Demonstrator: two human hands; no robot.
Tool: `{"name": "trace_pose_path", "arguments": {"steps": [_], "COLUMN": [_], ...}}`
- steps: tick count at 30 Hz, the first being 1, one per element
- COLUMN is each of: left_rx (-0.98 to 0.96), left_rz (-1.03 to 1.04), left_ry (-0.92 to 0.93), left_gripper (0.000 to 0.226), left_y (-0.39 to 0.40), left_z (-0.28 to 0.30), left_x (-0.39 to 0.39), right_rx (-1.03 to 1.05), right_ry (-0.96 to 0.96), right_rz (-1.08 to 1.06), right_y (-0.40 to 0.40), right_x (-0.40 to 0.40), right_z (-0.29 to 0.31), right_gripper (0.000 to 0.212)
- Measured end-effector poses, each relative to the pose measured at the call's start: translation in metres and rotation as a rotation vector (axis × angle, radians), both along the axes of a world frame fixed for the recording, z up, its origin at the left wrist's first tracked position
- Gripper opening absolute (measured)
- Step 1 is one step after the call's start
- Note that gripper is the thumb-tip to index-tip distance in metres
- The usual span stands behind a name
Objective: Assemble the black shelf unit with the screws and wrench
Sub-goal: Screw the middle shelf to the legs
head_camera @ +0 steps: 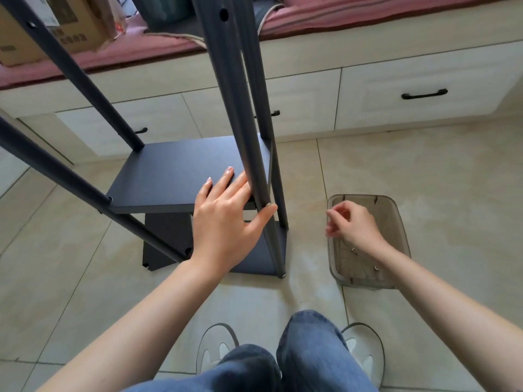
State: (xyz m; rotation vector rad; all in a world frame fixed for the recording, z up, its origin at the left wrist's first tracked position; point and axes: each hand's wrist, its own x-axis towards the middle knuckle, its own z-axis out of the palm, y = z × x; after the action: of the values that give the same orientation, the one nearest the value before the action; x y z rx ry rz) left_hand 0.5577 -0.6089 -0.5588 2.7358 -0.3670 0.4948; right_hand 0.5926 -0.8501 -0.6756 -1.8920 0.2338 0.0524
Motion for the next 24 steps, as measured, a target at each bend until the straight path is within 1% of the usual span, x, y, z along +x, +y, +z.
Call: {"name": "trace_pose_path", "arguments": {"steps": [2,6,8,10,13,15,19,24], "left_rx": [-0.008,0.019,0.024,0.017,0.012,0.002,-0.047,-0.167], "left_rz": [0.0,-0.014,-0.013,-0.013,-0.014,-0.012,0.006,0.033], "left_ry": [0.02,0.049,0.061,0.082,0.121,0.133,0.131,0.073], "left_gripper": [0.053,0.053,0.051,0.048,0.047,0.048,0.046,0.028], "left_y": [0.0,0.001,0.001,0.001,0.001,0.002,0.011,0.03], "left_z": [0.003,0.006,0.008,0.01,0.013,0.014,0.02,0.031], "left_x": [0.0,0.0,-0.001,-0.001,0.0,0.001,0.004,0.003], "right_rx": [0.201,0.297,0.262,0.209,0.26,0.277,0.288,0.293], "right_ry": [0.002,-0.006,-0.003,0.039,0.079,0.058,0.056,0.044], "right_rz": [0.031,0.131,0.169,0.203,0.208,0.182,0.185,0.203], "right_y": [0.026,0.08,0.098,0.106,0.11,0.113,0.12,0.134], "right_x": [-0.007,-0.022,-0.022,-0.019,-0.015,-0.013,-0.01,-0.006], "right_z": [0.022,0.05,0.055,0.056,0.057,0.057,0.06,0.075], "right_gripper": [0.014,0.021,0.026,0.031,0.025,0.022,0.03,0.033]}}
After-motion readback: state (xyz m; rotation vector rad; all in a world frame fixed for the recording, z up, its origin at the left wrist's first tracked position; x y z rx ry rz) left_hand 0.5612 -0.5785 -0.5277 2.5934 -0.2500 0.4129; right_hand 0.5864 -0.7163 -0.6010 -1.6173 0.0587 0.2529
